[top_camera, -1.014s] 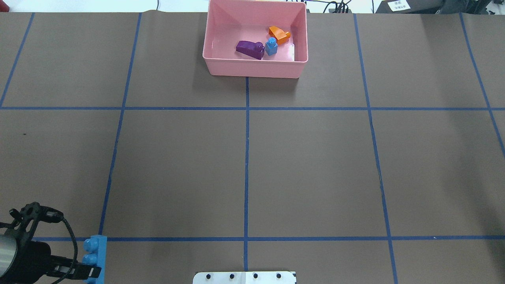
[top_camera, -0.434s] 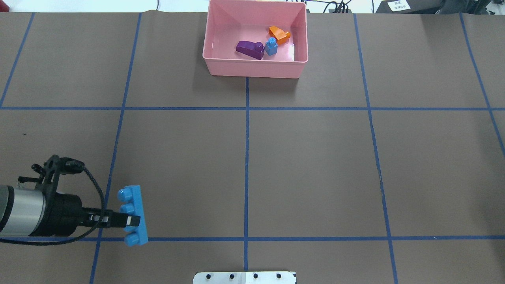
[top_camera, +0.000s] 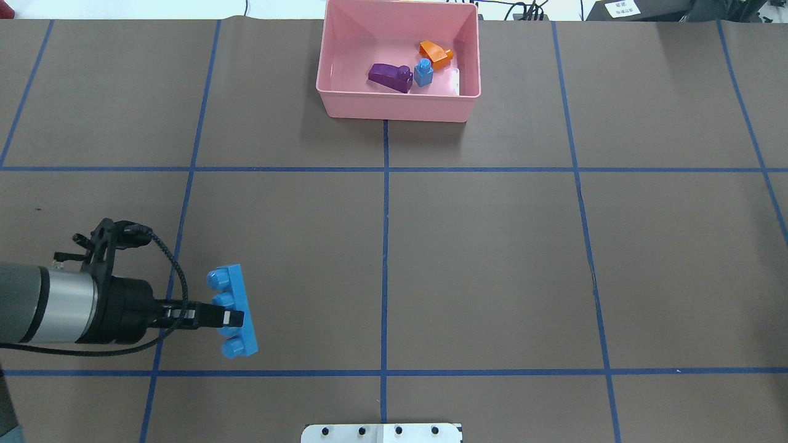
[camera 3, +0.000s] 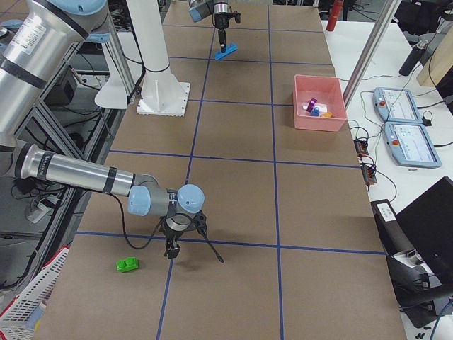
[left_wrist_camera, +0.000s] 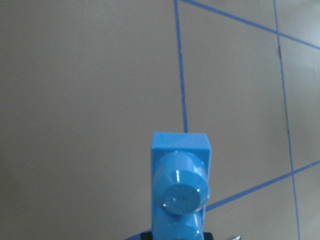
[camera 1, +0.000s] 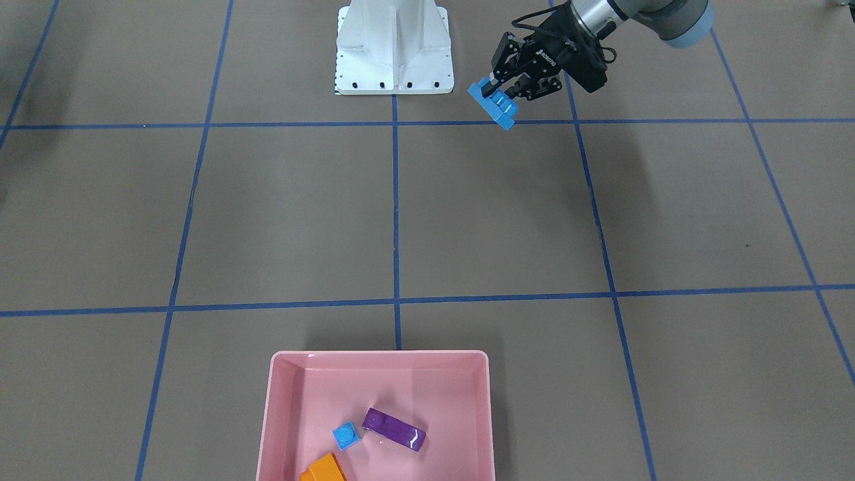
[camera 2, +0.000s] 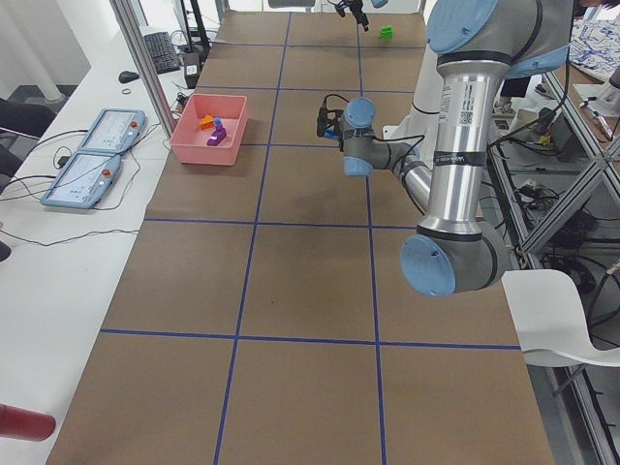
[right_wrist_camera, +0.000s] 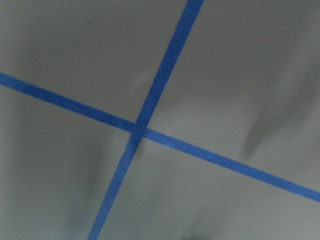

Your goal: Put all blocks into box

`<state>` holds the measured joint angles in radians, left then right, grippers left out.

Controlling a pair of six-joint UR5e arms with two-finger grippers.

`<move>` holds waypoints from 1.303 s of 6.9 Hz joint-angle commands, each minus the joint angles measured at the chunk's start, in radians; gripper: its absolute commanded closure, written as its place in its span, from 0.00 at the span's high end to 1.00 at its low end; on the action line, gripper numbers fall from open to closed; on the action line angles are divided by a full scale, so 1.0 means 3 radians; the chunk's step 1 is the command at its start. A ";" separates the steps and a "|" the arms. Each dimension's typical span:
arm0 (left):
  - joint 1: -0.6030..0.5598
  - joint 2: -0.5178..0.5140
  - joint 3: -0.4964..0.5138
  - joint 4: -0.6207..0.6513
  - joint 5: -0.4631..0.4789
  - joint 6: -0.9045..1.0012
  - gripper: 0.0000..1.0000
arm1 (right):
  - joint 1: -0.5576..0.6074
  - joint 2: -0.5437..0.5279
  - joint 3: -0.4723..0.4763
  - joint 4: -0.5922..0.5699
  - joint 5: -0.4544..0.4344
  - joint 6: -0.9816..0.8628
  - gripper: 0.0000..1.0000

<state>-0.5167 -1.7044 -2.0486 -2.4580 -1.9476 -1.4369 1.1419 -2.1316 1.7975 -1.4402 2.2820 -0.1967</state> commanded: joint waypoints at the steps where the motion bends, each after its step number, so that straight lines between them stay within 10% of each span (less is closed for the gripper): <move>1: -0.0078 -0.0168 0.0130 0.0002 0.0003 -0.0022 0.00 | -0.0124 -0.0104 -0.0086 -0.0006 -0.0003 0.0036 1.00; 9: -0.0180 -0.0475 0.0130 0.0411 0.0003 0.0004 0.00 | -0.0339 -0.0156 -0.0433 0.0061 0.0231 0.0042 0.99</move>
<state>-0.5693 -1.8440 -2.0108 -2.3357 -1.9478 -1.4376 1.0518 -2.1806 1.6763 -1.4220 2.3329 -0.1843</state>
